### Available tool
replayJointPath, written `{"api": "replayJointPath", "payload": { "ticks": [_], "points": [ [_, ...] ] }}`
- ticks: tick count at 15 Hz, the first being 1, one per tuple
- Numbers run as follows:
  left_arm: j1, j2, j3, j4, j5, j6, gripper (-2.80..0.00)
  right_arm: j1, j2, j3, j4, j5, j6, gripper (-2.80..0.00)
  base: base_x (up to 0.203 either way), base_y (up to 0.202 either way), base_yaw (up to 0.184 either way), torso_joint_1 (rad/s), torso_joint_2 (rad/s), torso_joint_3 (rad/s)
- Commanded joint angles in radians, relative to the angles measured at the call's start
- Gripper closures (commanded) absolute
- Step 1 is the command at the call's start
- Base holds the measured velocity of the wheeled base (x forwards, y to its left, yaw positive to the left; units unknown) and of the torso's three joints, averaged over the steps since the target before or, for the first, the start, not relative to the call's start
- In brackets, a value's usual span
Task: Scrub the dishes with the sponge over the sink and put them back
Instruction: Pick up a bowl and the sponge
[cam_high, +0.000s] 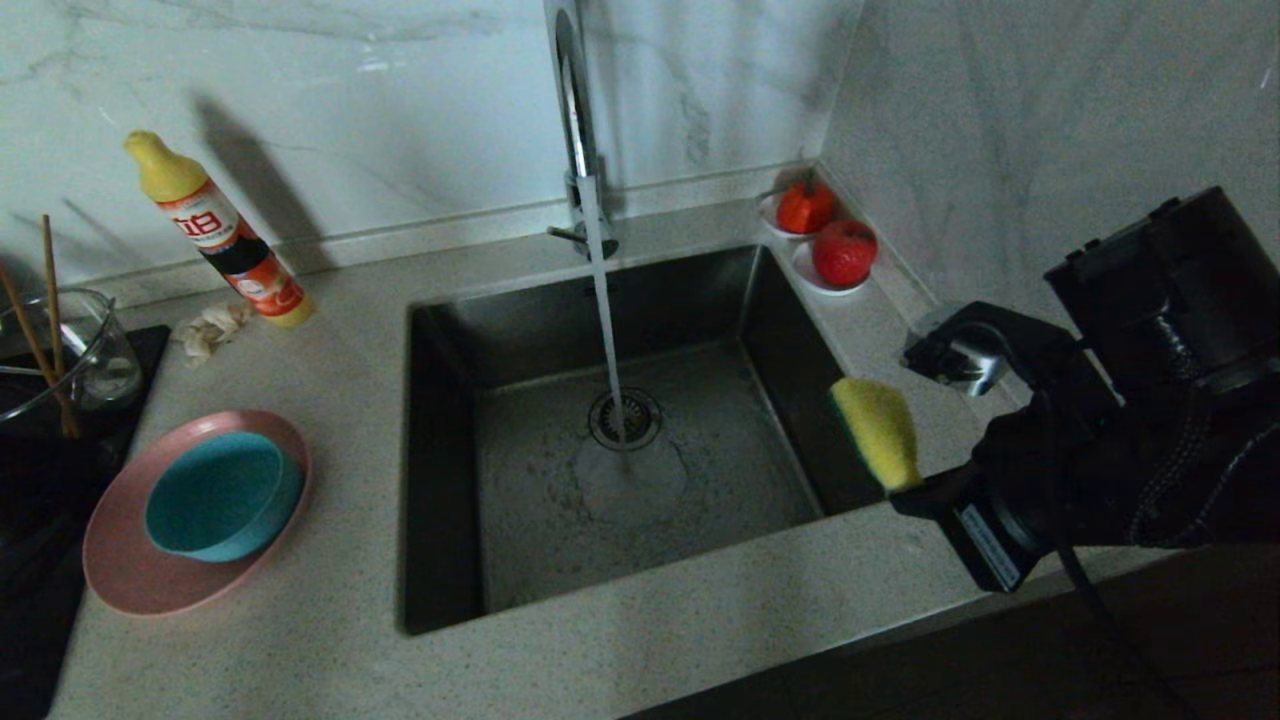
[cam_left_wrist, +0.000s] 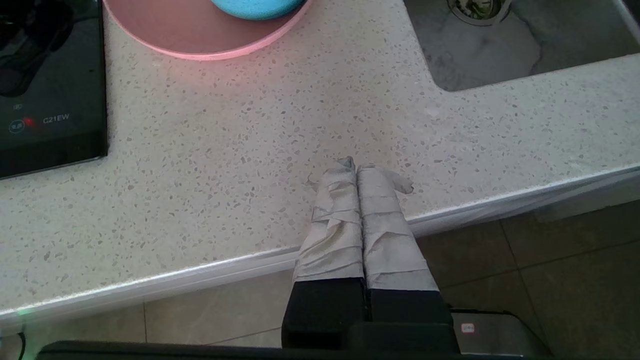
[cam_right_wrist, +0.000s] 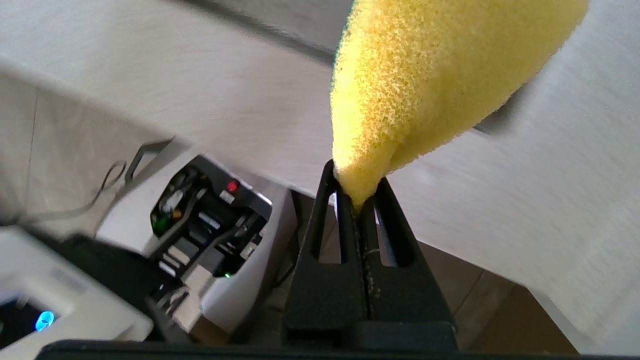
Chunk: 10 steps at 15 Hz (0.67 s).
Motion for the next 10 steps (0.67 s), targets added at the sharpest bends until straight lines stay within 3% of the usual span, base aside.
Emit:
{"api": "replayJointPath", "payload": {
  "ticks": [1,6,8,10],
  "points": [
    [0.0,0.0,0.0,0.001,0.001,0.0,0.0,0.069,0.02,-0.005,-0.001,-0.026,0.009,0.0,0.0,0.0,0.0,0.0,0.0,0.0],
    [0.0,0.0,0.0,0.001,0.001,0.0,0.0,0.111,-0.099,0.039,0.002,-0.031,0.02,0.0,0.0,0.0,0.0,0.0,0.0,0.0],
    [0.0,0.0,0.0,0.001,0.0,0.0,0.0,0.175,-0.125,0.089,0.006,-0.145,0.018,0.0,0.0,0.0,0.0,0.0,0.0,0.0],
    [0.0,0.0,0.0,0.001,0.001,0.0,0.0,0.216,-0.155,0.15,0.012,-0.174,0.017,0.0,0.0,0.0,0.0,0.0,0.0,0.0]
  ]
}}
